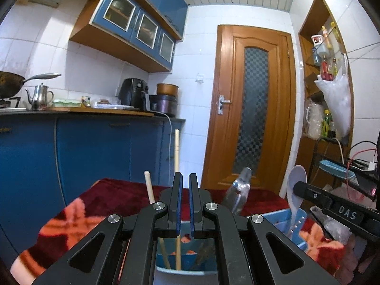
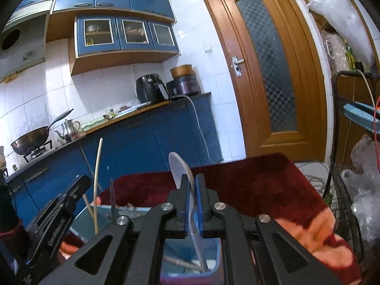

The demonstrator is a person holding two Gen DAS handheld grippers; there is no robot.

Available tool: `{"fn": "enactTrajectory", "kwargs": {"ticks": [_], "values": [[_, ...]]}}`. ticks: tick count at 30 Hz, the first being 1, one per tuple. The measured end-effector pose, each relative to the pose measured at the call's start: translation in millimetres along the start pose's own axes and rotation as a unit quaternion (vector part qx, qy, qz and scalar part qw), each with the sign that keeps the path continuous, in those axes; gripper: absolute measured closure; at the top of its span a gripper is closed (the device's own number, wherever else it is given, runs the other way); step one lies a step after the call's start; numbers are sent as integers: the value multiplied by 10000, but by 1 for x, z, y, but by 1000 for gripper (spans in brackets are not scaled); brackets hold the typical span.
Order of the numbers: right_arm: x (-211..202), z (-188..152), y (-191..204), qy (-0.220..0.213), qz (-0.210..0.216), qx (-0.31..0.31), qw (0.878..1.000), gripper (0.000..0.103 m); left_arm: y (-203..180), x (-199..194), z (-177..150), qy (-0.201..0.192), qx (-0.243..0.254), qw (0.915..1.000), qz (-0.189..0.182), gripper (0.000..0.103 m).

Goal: Organize utensils
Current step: 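Pull both open tools back over the remaining utensils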

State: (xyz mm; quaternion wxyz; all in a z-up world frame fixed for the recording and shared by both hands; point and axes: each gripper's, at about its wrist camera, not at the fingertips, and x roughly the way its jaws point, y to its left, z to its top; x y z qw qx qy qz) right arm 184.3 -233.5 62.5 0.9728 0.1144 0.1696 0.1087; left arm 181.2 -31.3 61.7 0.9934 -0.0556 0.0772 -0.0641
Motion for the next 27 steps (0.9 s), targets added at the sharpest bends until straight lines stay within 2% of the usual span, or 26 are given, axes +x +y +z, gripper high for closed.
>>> {"fn": "enactTrajectory", "kwargs": {"ticks": [3, 5, 7, 9, 14, 18, 23, 27], "values": [[-9, -1, -1, 74, 96, 49, 9999, 77, -2, -1, 0, 178, 110, 9998, -57, 93], [-17, 0, 0, 84, 164, 79, 9998, 72, -3, -5, 1, 274, 157, 9995, -68, 76], [-26, 0, 2, 79, 236, 111, 9996, 67, -4, -12, 3, 332, 161, 9993, -62, 66], [-34, 0, 3, 96, 274, 122, 9995, 61, -4, -19, 5, 399, 179, 9990, -73, 65], [-56, -3, 6, 305, 272, 153, 9990, 56, -6, -44, 12, 688, 131, 9974, -142, 65], [-75, -10, 8, 433, 259, 145, 9986, 49, -10, -62, 12, 944, 173, 9951, -222, 59], [-95, -22, 9, 581, 155, -14, 9982, 49, -15, -83, 6, 1261, 227, 9914, -281, 59], [-108, -39, 8, 749, 15, -98, 9971, 49, -20, -94, -4, 1733, 331, 9840, -233, 58]]}}
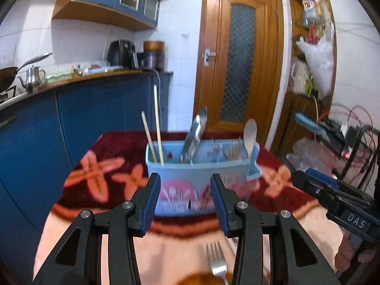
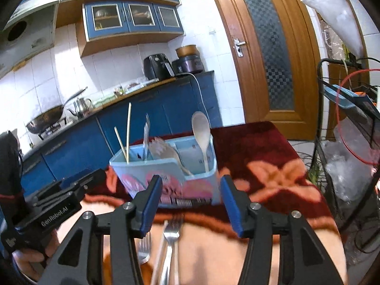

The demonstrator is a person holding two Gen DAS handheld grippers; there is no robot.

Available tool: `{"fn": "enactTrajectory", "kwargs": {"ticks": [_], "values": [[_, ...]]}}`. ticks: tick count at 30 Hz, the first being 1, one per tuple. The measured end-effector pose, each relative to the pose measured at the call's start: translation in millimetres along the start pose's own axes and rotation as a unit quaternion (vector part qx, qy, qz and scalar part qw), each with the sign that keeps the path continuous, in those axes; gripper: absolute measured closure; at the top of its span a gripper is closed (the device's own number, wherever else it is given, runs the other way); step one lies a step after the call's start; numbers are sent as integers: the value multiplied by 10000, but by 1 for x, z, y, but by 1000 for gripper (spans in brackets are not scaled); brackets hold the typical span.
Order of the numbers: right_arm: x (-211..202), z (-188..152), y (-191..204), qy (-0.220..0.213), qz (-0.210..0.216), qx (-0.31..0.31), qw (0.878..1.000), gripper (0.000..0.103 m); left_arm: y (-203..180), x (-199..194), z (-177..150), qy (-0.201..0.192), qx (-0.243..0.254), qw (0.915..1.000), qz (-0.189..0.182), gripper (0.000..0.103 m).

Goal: Organize utensils
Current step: 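Pull both open tools back over the remaining utensils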

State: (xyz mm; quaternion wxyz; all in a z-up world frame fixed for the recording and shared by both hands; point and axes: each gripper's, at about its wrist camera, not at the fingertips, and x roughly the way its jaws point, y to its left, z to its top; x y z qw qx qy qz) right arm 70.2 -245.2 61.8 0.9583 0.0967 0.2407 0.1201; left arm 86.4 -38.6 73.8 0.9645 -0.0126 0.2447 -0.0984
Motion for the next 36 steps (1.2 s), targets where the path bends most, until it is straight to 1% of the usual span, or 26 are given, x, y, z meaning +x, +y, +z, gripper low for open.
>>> {"fn": "enactTrajectory", "kwargs": {"ticks": [5, 7, 13, 18, 22, 27, 32, 36], "values": [[-6, -22, -7, 239, -57, 122, 9996, 49, -6, -2, -16, 537, 55, 9985, -5, 58], [-7, -30, -11, 359, -33, 186, 9992, 49, -8, -3, -22, 683, 46, 9977, -7, 58], [-9, -52, -21, 673, -64, 254, 9974, 49, -10, -4, -41, 1036, -27, 9946, -68, 58], [-10, -64, -27, 798, -83, 316, 9963, 48, -10, 1, -55, 1321, -64, 9912, -11, 57], [-8, -72, -30, 906, -51, 370, 9952, 47, -8, 8, -66, 1615, -136, 9868, 25, 57], [-4, -79, -32, 1018, -27, 416, 9939, 47, -4, 14, -75, 1864, -264, 9821, 42, 57], [-3, -83, -33, 1067, -21, 445, 9933, 47, -4, 20, -80, 2110, -432, 9764, -177, 57], [-3, -83, -35, 1071, -15, 481, 9931, 46, -10, 22, -84, 2259, -426, 9726, -331, 57]]}}
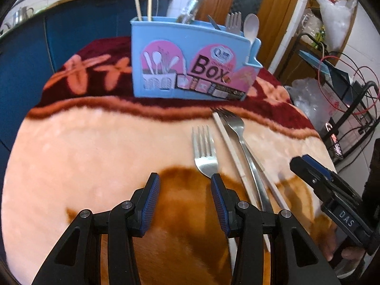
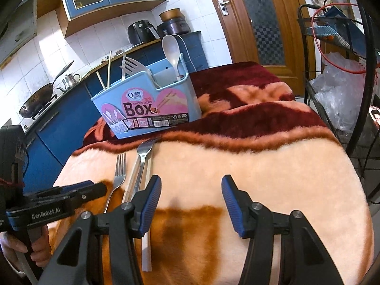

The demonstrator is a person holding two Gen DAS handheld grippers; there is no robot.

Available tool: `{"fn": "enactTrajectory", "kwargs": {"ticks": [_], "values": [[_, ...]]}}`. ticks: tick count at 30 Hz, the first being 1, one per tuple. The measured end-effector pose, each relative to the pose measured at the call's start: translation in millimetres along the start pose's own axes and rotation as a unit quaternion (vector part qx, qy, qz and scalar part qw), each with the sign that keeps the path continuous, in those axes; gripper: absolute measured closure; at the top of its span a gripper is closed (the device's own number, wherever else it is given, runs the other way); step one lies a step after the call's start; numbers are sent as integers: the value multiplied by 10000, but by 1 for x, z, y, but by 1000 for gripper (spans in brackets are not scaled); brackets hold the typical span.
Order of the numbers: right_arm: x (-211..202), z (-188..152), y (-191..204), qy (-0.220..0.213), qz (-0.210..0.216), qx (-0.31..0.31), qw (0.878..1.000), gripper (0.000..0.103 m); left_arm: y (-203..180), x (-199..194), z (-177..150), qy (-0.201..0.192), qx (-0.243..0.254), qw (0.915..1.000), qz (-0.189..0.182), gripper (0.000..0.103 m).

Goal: Organize utensils
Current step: 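Pull both open tools back over the remaining utensils, then grasp a metal fork with the left tool while the right tool grasps another metal fork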

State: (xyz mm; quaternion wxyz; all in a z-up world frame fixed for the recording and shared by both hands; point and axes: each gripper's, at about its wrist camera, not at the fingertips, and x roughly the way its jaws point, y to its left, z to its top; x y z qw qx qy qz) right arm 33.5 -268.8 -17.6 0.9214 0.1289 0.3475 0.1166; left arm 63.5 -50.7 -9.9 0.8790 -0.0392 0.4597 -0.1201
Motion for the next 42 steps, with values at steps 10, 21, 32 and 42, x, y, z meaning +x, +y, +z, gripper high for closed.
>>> {"fn": "enactTrajectory", "kwargs": {"ticks": [10, 21, 32, 42], "values": [[0, -1, -4, -14, 91, 103, 9999, 44, -19, 2, -8, 74, 310, 9995, -51, 57], [0, -3, -12, -65, 339, 285, 9990, 42, -18, 10, -4, 136, 156, 9997, -94, 80], [0, -4, -16, -43, 423, 376, 9984, 41, -7, 2, 0, -60, -23, 9998, -185, 96], [0, -4, -15, -27, 364, 356, 9987, 41, 26, 1, 11, 13, -78, 9999, 145, 98]]}}
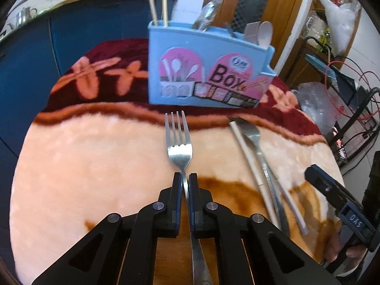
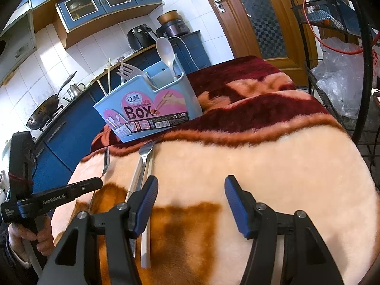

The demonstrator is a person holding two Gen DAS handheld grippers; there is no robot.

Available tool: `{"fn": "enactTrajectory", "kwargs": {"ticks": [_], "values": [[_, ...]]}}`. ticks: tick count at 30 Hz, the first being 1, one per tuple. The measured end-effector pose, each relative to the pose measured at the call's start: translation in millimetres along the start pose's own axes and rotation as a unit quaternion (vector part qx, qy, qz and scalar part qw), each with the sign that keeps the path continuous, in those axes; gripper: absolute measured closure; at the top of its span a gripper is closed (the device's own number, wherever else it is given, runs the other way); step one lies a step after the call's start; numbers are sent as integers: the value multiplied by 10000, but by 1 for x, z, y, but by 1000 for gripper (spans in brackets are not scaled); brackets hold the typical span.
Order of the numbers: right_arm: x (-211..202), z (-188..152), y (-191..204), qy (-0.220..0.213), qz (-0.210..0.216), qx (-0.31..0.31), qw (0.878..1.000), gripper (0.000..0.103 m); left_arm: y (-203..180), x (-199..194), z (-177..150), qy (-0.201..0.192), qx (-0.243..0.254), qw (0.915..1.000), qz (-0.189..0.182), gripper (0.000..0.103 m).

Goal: Organize utensils
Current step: 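Grasp a metal fork with the left tool while the right tool grasps another metal fork, then lift both forks over the blue caddy and release them inside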

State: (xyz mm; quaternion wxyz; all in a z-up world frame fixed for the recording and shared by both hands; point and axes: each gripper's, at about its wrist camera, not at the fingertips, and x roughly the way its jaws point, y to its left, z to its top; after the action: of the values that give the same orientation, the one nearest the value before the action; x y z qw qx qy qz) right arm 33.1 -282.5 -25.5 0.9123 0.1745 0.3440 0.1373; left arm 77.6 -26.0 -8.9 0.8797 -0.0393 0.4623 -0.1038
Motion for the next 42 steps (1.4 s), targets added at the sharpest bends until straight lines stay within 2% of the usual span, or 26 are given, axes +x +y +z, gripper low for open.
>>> {"fn": "enactTrajectory", "kwargs": {"ticks": [11, 15, 23, 28, 37, 42], "values": [[2, -1, 5, 27, -156, -68, 9999, 41, 16, 12, 3, 325, -347, 9981, -383, 97], [3, -1, 8, 45, -250, -132, 9996, 41, 19, 13, 4, 298, -372, 9975, -525, 96], [6, 0, 15, 157, -447, -300, 9984, 41, 26, 5, -4, -53, -465, 9947, -919, 99], [9, 2, 18, 234, -525, -347, 9977, 41, 27, -5, -5, -304, -445, 9948, -865, 100], [25, 17, 34, 549, -211, -333, 9977, 41, 31, -25, -3, -815, -312, 9917, -943, 100], [45, 27, 55, 832, -71, -545, 9950, 41, 33, -31, -3, -991, -300, 9892, -1036, 100]]}}
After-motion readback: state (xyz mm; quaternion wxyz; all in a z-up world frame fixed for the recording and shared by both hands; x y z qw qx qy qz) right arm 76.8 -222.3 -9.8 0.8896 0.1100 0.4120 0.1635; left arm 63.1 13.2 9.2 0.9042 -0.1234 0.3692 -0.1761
